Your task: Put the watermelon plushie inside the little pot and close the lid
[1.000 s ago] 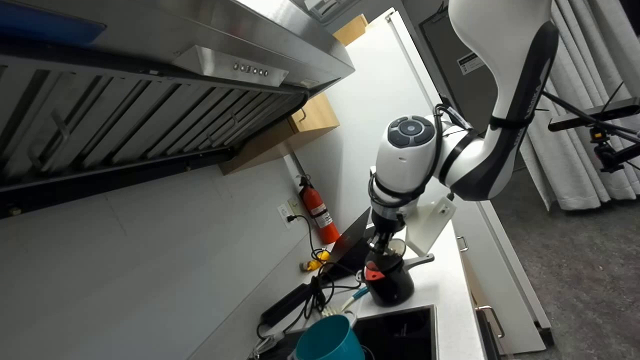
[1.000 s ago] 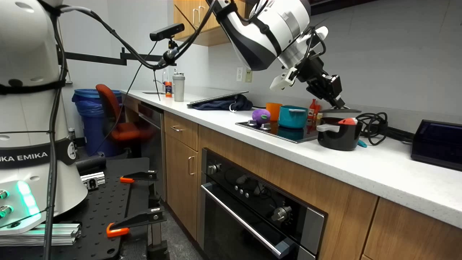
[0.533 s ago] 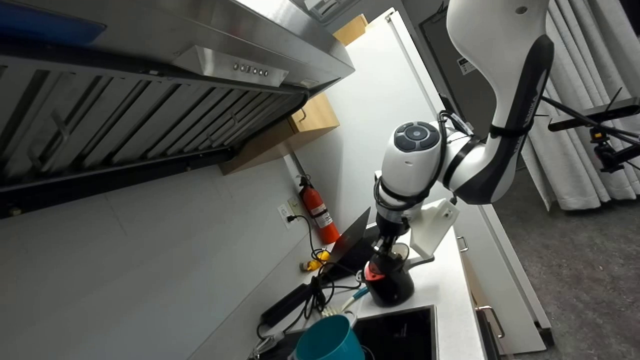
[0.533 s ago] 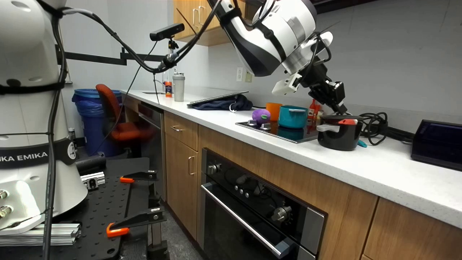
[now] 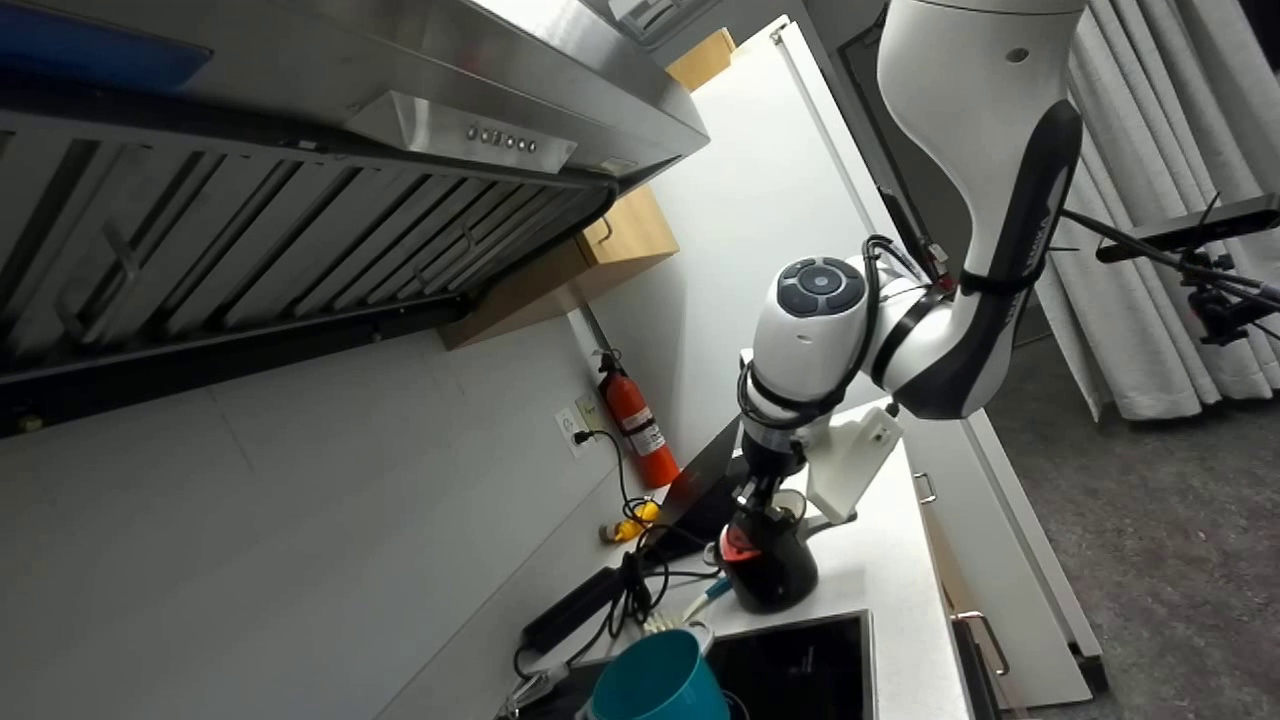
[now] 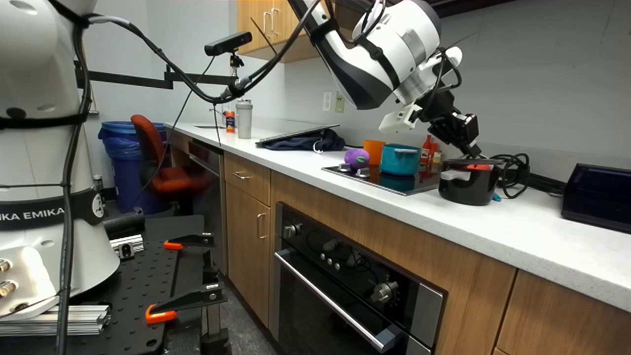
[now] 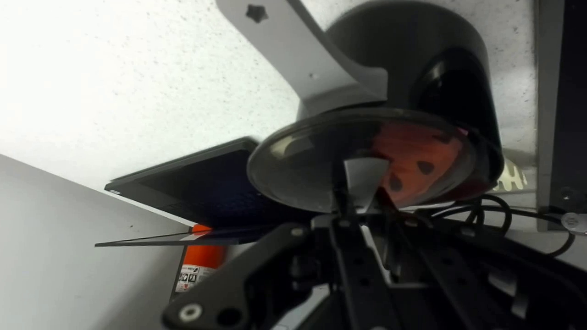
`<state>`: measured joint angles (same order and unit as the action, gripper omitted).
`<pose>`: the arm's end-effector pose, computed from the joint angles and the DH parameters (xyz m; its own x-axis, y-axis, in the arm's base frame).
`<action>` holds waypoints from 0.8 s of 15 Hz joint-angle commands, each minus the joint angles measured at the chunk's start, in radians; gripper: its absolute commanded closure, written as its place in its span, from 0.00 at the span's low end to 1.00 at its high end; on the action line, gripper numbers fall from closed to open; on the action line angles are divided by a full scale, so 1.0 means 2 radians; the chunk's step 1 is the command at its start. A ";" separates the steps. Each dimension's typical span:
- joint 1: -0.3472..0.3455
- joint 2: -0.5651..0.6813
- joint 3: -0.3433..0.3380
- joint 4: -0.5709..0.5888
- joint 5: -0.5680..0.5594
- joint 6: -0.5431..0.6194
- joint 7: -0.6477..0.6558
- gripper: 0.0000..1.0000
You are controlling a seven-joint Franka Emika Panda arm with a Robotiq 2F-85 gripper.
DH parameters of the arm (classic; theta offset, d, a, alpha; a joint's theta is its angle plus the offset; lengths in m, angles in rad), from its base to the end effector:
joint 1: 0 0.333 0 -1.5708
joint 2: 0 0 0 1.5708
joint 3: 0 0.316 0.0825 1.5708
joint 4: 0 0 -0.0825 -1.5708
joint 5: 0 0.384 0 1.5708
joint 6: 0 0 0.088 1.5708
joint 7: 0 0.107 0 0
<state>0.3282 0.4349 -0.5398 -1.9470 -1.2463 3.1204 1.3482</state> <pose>0.6323 -0.0267 0.3204 0.6852 -0.0597 0.7259 -0.2496 -0.9556 0.1570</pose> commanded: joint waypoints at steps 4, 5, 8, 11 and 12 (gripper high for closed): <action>-0.025 0.020 0.025 0.033 0.024 0.013 -0.028 0.96; -0.026 0.020 0.028 0.035 0.026 0.012 -0.031 0.96; -0.029 0.019 0.034 0.038 0.032 0.010 -0.038 0.96; -0.036 0.024 0.042 0.041 0.040 0.012 -0.042 0.96; -0.039 0.025 0.045 0.040 0.043 0.013 -0.043 0.96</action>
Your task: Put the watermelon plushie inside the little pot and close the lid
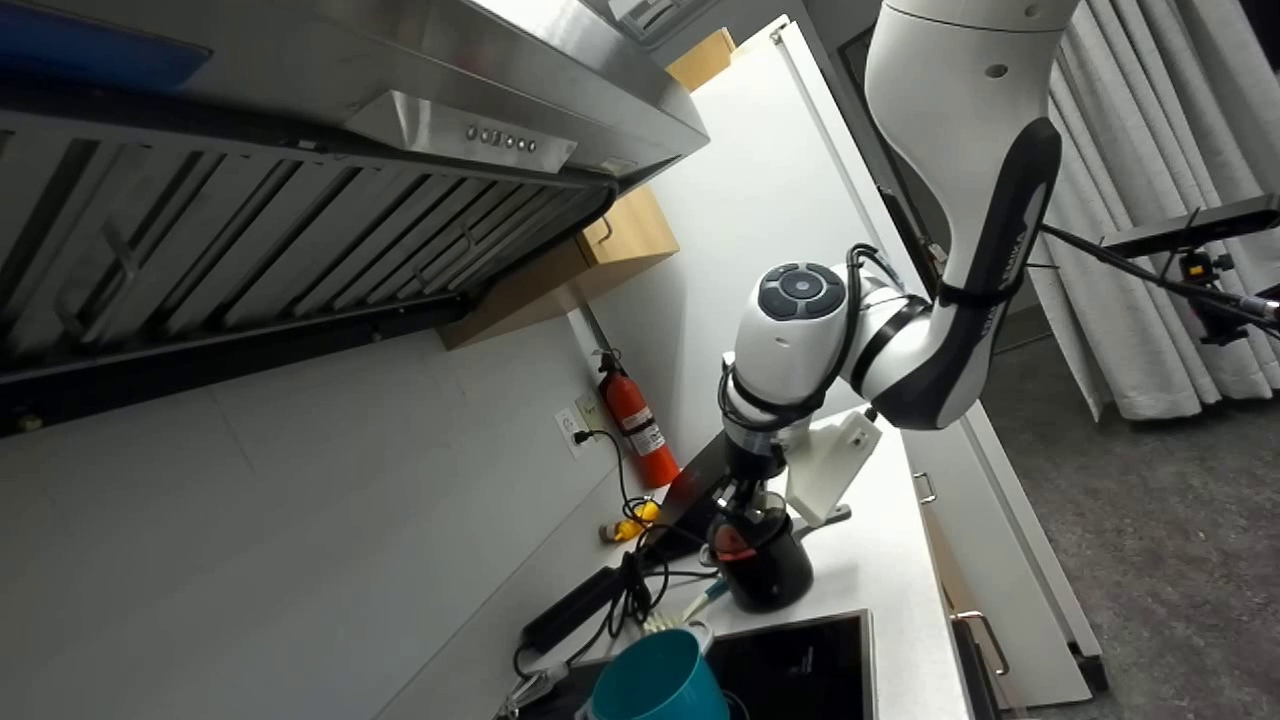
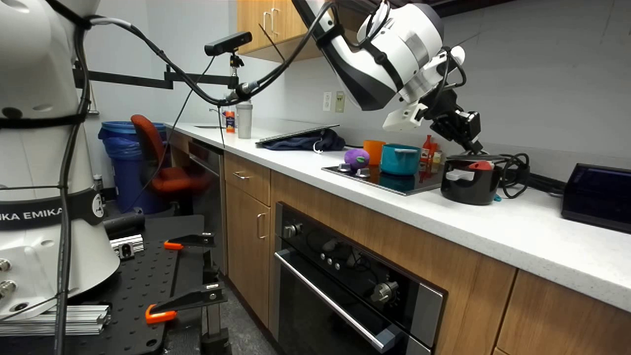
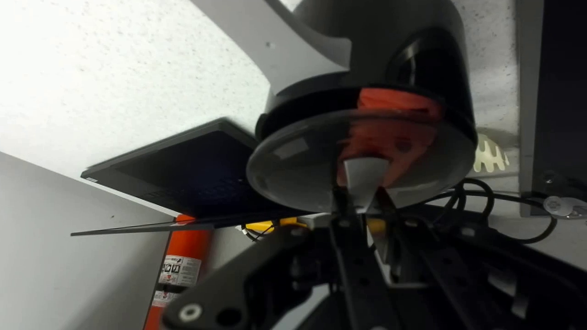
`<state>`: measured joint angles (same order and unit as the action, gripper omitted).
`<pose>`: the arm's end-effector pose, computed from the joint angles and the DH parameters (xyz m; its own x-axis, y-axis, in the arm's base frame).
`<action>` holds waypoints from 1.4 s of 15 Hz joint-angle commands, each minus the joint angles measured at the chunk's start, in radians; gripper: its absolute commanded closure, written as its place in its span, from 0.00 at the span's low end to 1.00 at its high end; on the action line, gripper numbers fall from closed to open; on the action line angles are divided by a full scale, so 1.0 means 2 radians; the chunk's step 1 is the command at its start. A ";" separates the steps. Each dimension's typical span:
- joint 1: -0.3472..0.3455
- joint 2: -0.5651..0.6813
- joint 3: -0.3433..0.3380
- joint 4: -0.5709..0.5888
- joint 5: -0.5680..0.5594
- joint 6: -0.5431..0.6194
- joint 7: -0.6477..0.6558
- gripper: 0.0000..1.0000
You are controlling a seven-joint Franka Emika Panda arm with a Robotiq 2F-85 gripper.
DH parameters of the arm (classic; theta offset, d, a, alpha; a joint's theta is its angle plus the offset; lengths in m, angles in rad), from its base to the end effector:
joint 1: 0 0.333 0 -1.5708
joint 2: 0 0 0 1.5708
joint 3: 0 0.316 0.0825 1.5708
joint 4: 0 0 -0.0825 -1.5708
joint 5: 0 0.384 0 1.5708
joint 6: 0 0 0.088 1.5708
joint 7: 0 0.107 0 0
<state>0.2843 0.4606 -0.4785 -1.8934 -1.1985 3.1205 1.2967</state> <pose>0.6488 -0.0176 0.3251 0.6739 -0.0478 0.7373 -0.2280 -0.9627 0.1460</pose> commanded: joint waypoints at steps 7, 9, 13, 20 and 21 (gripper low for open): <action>-0.045 0.024 0.050 0.015 0.045 0.010 -0.040 0.47; -0.053 0.024 0.060 0.016 0.053 0.008 -0.049 0.31; -0.063 0.020 0.074 0.019 0.056 -0.001 -0.062 0.01; -0.068 0.010 0.084 0.013 0.048 -0.002 -0.068 0.00; -0.063 0.005 0.081 0.010 0.043 -0.004 -0.065 0.00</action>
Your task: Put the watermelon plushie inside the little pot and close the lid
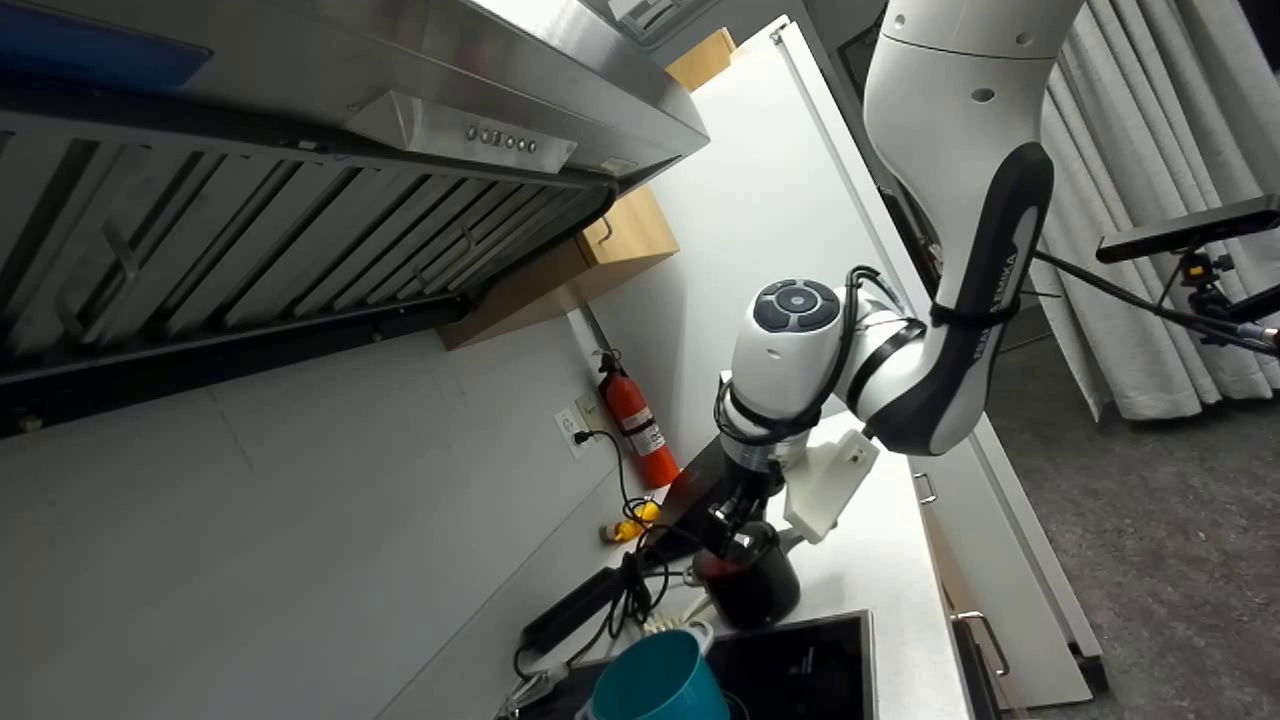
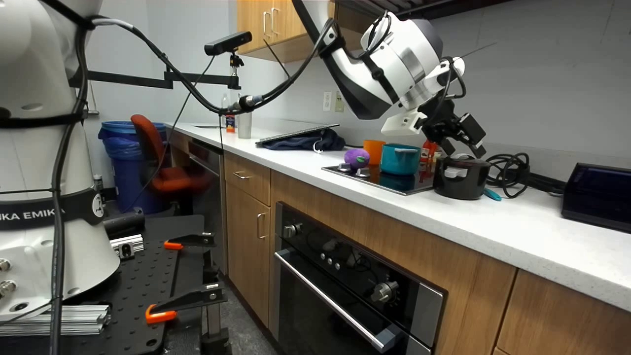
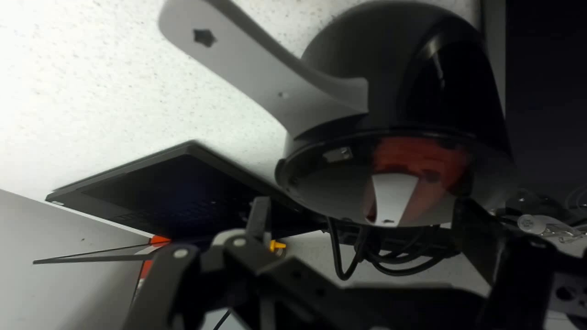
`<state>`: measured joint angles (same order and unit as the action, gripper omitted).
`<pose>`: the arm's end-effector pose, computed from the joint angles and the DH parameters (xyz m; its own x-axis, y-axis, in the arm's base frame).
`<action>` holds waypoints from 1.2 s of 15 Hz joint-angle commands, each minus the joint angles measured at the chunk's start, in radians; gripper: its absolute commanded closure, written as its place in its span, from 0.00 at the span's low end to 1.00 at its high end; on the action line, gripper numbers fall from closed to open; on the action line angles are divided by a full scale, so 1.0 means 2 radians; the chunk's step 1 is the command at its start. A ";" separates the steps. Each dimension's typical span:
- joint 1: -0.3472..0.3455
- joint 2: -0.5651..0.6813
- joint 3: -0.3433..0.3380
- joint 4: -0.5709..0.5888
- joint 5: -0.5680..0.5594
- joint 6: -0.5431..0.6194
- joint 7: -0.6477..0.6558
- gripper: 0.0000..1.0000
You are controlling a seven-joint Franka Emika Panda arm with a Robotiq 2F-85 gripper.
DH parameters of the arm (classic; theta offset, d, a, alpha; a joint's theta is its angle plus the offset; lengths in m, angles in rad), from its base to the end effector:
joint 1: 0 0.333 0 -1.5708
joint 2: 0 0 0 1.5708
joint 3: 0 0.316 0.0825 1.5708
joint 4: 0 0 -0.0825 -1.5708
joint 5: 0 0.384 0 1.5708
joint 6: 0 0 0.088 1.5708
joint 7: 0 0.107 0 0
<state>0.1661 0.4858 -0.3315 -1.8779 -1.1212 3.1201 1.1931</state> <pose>0.6563 -0.0102 0.3101 0.6990 -0.0538 0.7131 -0.1916 -0.9748 0.1144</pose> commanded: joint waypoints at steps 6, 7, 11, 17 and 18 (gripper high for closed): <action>0.029 -0.041 -0.006 -0.014 -0.033 -0.016 -0.004 0.00; 0.035 -0.047 -0.007 -0.020 -0.039 -0.017 -0.002 0.00; 0.061 -0.079 -0.006 -0.055 -0.067 -0.028 0.007 0.00; 0.122 -0.153 -0.001 -0.139 -0.094 -0.088 0.039 0.00; 0.132 -0.169 0.001 -0.155 -0.097 -0.104 0.050 0.00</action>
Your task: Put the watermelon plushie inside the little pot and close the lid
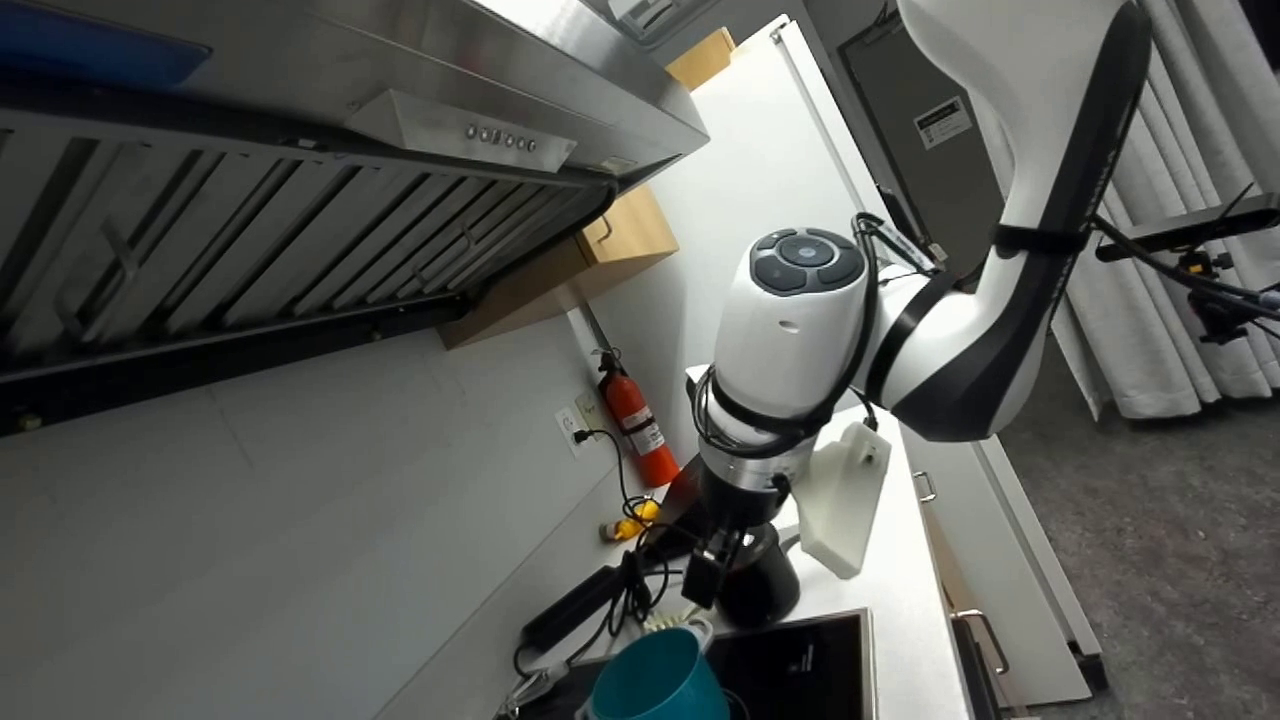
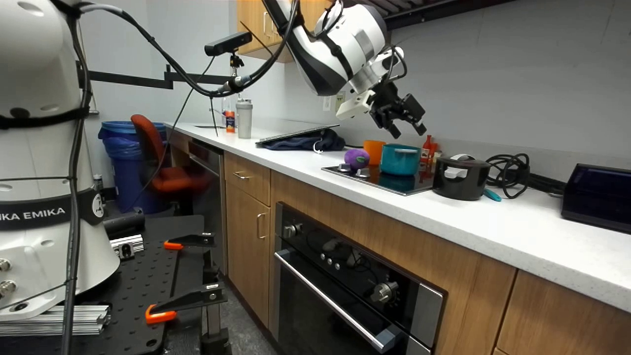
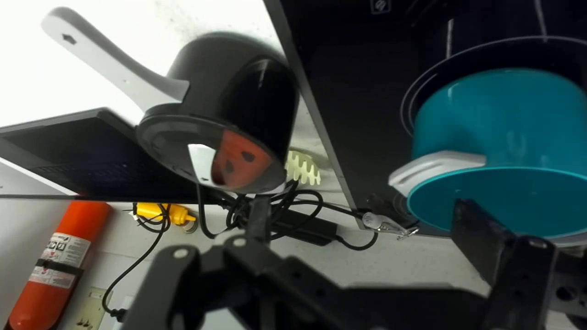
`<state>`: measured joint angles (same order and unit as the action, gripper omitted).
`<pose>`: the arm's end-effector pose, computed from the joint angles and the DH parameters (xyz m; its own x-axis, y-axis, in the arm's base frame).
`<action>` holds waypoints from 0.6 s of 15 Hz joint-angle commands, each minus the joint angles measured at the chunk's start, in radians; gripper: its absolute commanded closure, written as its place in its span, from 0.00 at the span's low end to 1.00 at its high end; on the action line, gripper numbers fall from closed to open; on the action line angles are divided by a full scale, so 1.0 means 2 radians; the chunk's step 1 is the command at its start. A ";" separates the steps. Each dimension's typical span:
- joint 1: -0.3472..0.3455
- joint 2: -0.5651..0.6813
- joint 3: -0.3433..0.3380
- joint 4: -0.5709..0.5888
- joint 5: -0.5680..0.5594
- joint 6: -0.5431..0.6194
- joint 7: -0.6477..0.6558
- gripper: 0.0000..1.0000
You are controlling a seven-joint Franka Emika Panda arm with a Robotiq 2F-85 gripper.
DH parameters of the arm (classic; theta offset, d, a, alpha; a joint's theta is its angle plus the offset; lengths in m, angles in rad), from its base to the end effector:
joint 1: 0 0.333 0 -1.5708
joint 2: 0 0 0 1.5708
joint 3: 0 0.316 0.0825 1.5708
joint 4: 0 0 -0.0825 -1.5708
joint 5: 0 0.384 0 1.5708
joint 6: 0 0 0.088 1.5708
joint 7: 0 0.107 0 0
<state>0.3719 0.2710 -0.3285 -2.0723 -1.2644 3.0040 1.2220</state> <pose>0.5916 0.1026 0.3420 0.7142 0.1381 0.6862 -0.0092 -0.9784 0.2065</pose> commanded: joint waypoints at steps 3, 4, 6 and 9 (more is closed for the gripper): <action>0.056 -0.109 0.006 -0.103 -0.038 -0.101 0.070 0.00; 0.061 -0.125 0.007 -0.117 -0.044 -0.119 0.083 0.00; 0.073 -0.159 0.016 -0.145 -0.045 -0.164 0.103 0.00; 0.080 -0.211 0.031 -0.183 -0.042 -0.227 0.120 0.00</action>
<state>0.5143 -0.0161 -0.2867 -2.3386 -1.3120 2.6613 1.3981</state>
